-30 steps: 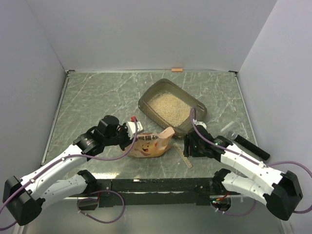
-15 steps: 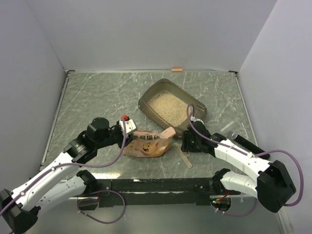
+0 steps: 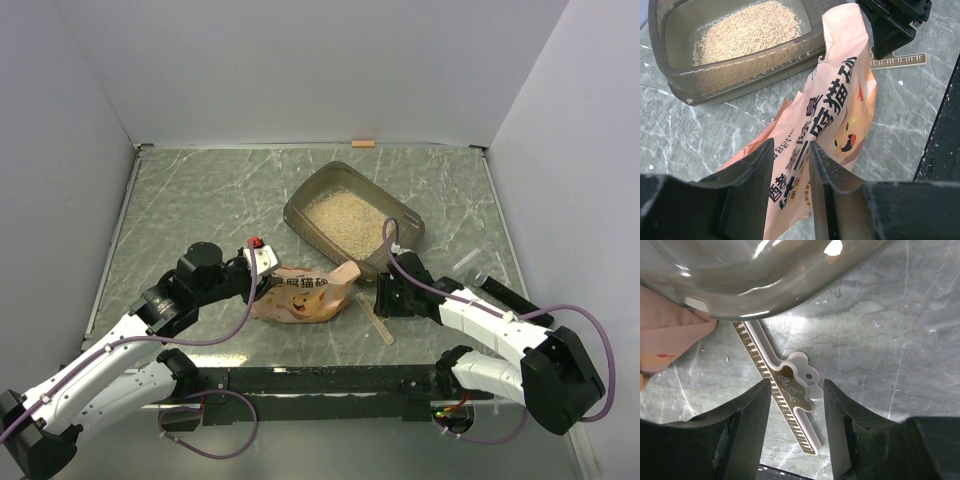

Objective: Fill the litter box with clean litter

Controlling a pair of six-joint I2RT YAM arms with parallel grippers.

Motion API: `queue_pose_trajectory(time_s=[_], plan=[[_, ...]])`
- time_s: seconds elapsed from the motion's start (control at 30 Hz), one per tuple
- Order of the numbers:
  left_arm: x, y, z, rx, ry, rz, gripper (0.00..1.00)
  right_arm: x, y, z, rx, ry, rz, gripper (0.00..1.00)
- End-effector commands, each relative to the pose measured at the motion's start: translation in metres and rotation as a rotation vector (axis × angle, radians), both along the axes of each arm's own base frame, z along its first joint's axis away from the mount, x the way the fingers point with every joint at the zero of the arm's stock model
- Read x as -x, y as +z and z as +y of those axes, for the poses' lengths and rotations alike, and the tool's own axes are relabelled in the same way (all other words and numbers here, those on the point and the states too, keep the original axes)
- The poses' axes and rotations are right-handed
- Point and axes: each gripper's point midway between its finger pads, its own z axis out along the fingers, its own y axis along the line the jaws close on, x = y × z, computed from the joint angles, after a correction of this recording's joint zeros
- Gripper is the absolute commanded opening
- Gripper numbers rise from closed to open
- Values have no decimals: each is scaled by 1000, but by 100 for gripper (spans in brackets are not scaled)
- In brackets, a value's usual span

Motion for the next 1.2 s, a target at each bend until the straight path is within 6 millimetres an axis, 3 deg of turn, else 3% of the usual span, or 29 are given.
queue_pose_trajectory(time_s=[0.0, 0.17, 0.37, 0.53, 0.63, 0.77, 0.83, 0.87, 0.93, 0.97, 1.03, 1.17], plan=[[-4, 12, -3, 32, 1, -37, 39, -5, 2, 6, -36, 5, -20, 50], [-4, 13, -3, 33, 2, -38, 39, -2, -3, 10, -60, 14, -2, 38], [-4, 12, -3, 31, 2, -36, 39, 0, -4, 10, -66, 13, -3, 0], [-4, 12, -3, 31, 1, -33, 40, -2, 8, 6, -63, 2, -44, 0], [1, 15, -5, 44, -28, -35, 40, -2, 28, 5, -84, 5, -83, 0], [10, 26, -8, 64, -67, -30, 44, -3, 73, 6, -120, 22, -161, 0], [13, 42, -10, 85, -75, -15, 47, -5, 104, 9, -152, 40, -224, 0], [16, 61, -13, 116, -94, -24, 47, 0, 110, 6, -144, 47, -219, 0], [24, 70, -16, 133, -117, 26, 49, -2, 140, 7, -158, 68, -275, 0], [27, 85, -18, 157, -133, 19, 49, 2, 146, 5, -153, 77, -272, 0], [34, 94, -24, 190, -169, 55, 51, 4, 173, 10, -186, 119, -310, 0], [45, 118, -32, 255, -203, 140, 52, 16, 207, 19, -227, 205, -337, 0]])
